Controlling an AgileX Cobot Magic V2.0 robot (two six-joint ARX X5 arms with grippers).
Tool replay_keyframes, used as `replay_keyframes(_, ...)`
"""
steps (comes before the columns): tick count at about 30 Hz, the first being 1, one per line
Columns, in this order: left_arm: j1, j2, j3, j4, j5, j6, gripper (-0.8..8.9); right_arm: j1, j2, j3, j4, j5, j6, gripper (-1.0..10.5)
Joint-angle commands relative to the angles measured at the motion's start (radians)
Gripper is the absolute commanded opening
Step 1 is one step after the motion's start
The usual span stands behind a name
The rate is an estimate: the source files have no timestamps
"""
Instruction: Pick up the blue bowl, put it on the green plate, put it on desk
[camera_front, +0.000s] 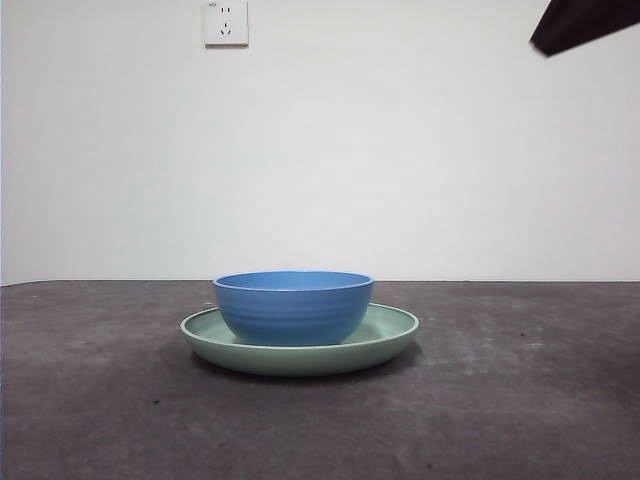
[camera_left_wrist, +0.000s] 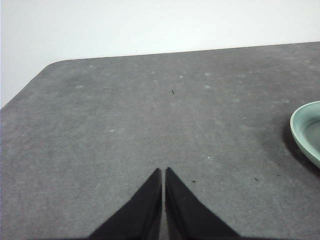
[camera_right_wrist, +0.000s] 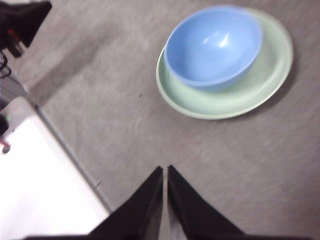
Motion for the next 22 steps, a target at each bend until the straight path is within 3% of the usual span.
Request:
replay_keyframes(1, 0.002, -0.002, -0.021, -0.008, -0.002, -0.009, 0.11, -0.073, -0.048, 0.002, 0.032, 0.003, -0.064, 0.1)
replay_keyframes(6, 0.002, -0.002, -0.021, -0.008, -0.002, -0.009, 0.11, -0.266, -0.178, -0.078, 0.185, 0.01, -0.104, 0.1)
replay_keyframes(12, 0.002, -0.002, -0.021, -0.008, -0.002, -0.009, 0.11, -0.459, -0.37, -0.317, 0.437, 0.08, -0.101, 0.1)
replay_keyframes(22, 0.002, -0.002, -0.021, -0.008, -0.002, -0.009, 0.11, -0.528, -0.619, -0.652, 0.685, 0.254, -0.1, 0.1)
